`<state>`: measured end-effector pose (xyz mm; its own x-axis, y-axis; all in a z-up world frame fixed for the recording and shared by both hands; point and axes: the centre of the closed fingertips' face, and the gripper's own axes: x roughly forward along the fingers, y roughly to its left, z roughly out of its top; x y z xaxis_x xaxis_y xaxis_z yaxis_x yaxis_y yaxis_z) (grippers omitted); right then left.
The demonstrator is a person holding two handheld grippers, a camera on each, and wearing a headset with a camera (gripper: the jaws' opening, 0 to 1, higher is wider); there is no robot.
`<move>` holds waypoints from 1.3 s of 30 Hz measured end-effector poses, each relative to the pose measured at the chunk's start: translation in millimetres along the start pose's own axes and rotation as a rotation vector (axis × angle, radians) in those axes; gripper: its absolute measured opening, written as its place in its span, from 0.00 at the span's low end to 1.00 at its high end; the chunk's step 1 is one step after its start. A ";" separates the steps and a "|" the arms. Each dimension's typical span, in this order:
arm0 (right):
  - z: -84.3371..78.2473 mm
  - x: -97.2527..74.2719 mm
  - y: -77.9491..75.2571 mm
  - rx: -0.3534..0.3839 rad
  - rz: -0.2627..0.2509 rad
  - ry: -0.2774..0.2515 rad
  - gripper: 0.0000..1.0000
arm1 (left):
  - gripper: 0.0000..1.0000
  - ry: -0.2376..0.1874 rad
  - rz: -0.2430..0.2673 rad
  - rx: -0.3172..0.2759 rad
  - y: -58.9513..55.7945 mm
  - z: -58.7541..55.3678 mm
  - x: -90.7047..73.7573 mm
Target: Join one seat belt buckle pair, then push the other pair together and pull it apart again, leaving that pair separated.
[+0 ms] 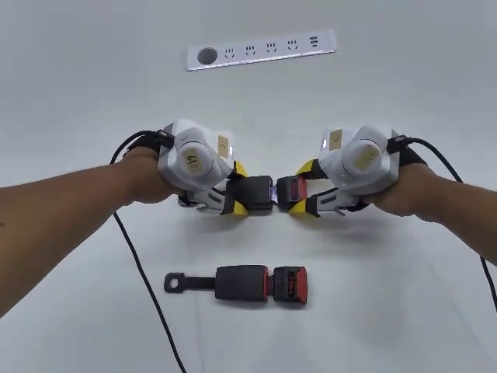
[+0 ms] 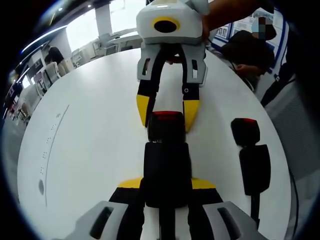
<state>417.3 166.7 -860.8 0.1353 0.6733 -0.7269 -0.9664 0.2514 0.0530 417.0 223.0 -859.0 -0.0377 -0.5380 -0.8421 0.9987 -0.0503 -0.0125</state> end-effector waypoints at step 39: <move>-47.6 -52.4 -9.1 0.000 -0.038 0.019 0.34 | 0.34 0.015 -0.006 0.001 -1.1 2.2 -1.3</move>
<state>408.6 96.0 -855.8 0.1677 0.6502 -0.7410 -0.9607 0.2766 0.0253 415.9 221.9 -856.7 -0.0427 -0.5252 -0.8499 0.9984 -0.0539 -0.0169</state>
